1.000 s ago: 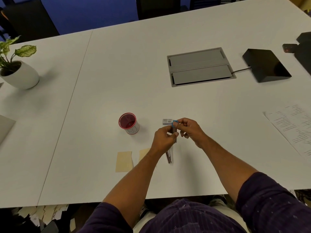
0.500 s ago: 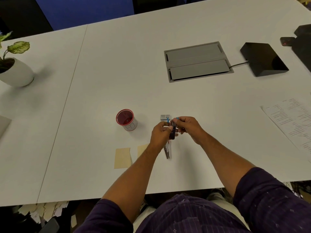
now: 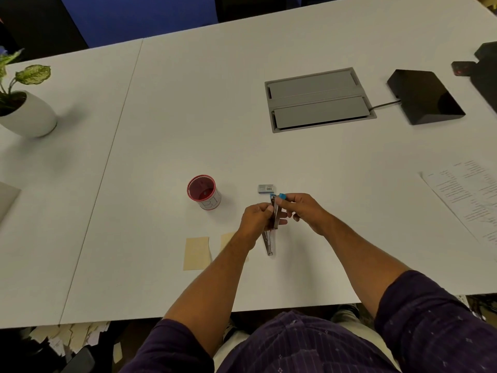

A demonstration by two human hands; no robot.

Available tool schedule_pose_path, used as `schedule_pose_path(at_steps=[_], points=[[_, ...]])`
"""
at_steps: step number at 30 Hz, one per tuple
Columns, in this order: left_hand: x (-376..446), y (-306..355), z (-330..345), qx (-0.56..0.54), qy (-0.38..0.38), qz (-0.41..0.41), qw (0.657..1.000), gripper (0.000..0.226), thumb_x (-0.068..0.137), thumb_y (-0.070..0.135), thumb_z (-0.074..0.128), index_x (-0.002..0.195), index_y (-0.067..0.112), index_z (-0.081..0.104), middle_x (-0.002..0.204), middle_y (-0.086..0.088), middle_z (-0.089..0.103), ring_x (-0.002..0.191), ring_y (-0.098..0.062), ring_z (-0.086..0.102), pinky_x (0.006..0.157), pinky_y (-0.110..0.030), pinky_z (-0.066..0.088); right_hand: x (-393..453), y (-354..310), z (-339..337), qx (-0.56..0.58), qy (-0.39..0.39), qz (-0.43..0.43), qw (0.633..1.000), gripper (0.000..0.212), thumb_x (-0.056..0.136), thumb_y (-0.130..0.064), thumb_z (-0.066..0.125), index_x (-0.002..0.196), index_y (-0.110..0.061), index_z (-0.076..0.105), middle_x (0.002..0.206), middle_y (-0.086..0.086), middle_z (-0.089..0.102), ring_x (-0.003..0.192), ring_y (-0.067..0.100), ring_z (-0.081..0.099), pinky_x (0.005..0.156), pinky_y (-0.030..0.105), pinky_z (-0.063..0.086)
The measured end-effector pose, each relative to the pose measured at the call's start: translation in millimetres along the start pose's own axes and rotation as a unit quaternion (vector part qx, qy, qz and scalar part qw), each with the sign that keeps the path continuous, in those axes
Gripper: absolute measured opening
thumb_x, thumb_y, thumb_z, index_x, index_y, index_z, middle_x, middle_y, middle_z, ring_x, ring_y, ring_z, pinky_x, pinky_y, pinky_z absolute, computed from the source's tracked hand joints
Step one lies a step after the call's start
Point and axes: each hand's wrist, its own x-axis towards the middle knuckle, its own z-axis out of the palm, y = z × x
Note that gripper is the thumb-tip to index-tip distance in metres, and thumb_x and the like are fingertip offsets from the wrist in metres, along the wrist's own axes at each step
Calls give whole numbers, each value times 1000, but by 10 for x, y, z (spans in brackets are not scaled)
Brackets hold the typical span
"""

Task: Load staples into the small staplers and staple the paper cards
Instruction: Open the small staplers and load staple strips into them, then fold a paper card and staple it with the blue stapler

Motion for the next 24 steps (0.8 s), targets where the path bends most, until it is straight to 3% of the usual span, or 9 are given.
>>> schedule_pose_path(at_steps=[3,9,13,17,21,24], points=[[-8,-18,-67,-18,-30,-23,999,30,107,14,42,122,2,65,111,-20,73,95,-29,75,77,-31,61,2,37,4,-8,-6,10,1000,29,90,-48,73,107,-26,78,85,-8,68,75,13,52,61,25,40],[0,-109,-170,21,-34,-50,998,26,102,17,55,122,6,69,111,-11,75,102,-27,73,97,-43,55,11,43,91,-34,-7,21,999,30,84,-49,78,100,-23,75,90,-6,70,74,9,60,62,26,43],[-10,-122,-218,20,-2,-41,999,17,98,20,62,107,13,74,101,-6,78,91,-22,76,90,-39,57,38,29,175,-63,8,23,998,40,80,-50,82,104,-21,70,104,-1,73,89,16,69,70,29,51],[-4,-111,-271,12,30,-37,999,24,97,25,63,113,9,73,103,-9,77,89,-24,75,75,-29,56,84,22,292,-39,5,22,999,46,82,-45,82,110,-15,63,105,2,76,96,19,73,85,35,58],[-23,-127,-331,17,37,-41,998,19,97,26,64,108,14,74,98,-3,78,86,-21,75,78,-31,55,105,-2,401,-36,-1,17,999,47,84,-46,80,113,-17,57,103,4,77,92,18,76,89,34,59],[-46,-156,-383,39,45,-29,998,13,94,21,66,101,15,75,91,0,79,82,-17,76,75,-30,52,112,-25,495,-97,16,7,995,46,84,-50,78,114,-23,55,109,1,71,95,17,72,82,31,60]])
